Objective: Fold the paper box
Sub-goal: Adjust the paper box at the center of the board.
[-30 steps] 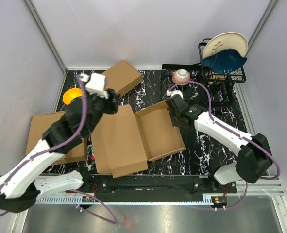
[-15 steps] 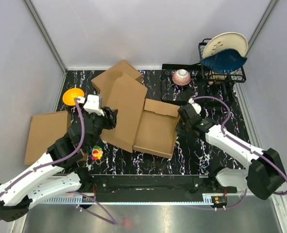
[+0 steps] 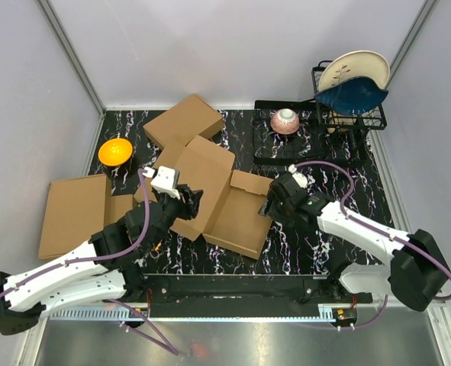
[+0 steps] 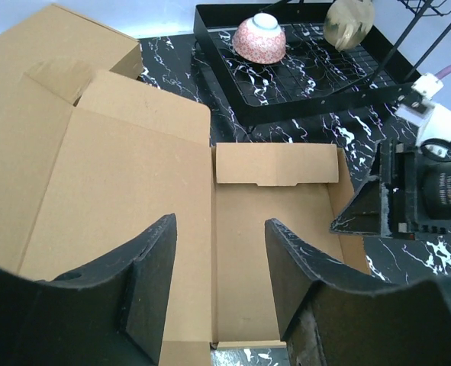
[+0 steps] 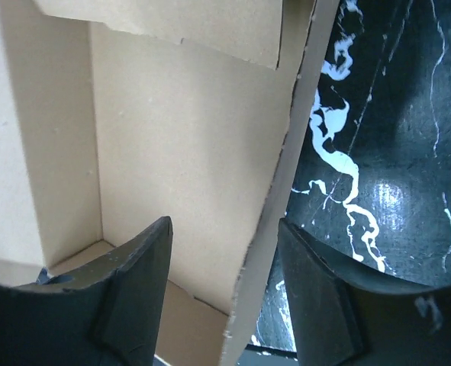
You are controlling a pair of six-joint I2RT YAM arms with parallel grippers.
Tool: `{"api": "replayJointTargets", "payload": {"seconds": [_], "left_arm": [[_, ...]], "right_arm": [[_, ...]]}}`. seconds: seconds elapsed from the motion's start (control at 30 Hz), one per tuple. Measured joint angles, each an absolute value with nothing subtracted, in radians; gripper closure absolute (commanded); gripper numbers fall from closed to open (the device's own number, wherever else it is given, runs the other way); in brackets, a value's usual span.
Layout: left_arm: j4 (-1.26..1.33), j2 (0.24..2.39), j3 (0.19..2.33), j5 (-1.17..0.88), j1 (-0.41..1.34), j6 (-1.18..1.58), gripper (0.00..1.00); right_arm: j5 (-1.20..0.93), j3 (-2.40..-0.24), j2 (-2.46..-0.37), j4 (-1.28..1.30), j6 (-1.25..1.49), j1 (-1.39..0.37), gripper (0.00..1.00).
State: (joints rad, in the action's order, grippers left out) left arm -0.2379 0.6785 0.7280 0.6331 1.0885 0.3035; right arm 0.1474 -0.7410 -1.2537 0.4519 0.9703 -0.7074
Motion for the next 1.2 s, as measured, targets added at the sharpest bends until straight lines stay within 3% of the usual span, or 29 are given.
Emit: {"api": "replayJointTargets", "payload": {"seconds": [0.37,0.53,0.73,1.0,1.2], "left_arm": [[-0.218,0.663,0.71,0.687,1.09,0.289,0.47],[-0.211,0.677,0.701,0.69,1.093,0.298,0.47],[-0.224,0.674,0.645,0.691,1.108,0.349,0.47],[-0.245,0.649,0.595,0.689,1.126,0.424,0.47],[-0.253,0.627,0.56,0.685,1.139,0.46,0.47]], "right_arm": [[0.318,-1.006,-1.016,0.68,0.668,-0.732,0.22],[0.43,-1.082,-1.1,0.63,0.505,-0.732,0.2],[0.46,-1.135,-1.338,0.49,0.273,-0.715,0.18],[0.26,-1.401,-1.601,0.381,0.067,-0.571,0.19],[-0.004,-1.361,-1.67,0.363,-0.033,-0.526,0.2]]}}
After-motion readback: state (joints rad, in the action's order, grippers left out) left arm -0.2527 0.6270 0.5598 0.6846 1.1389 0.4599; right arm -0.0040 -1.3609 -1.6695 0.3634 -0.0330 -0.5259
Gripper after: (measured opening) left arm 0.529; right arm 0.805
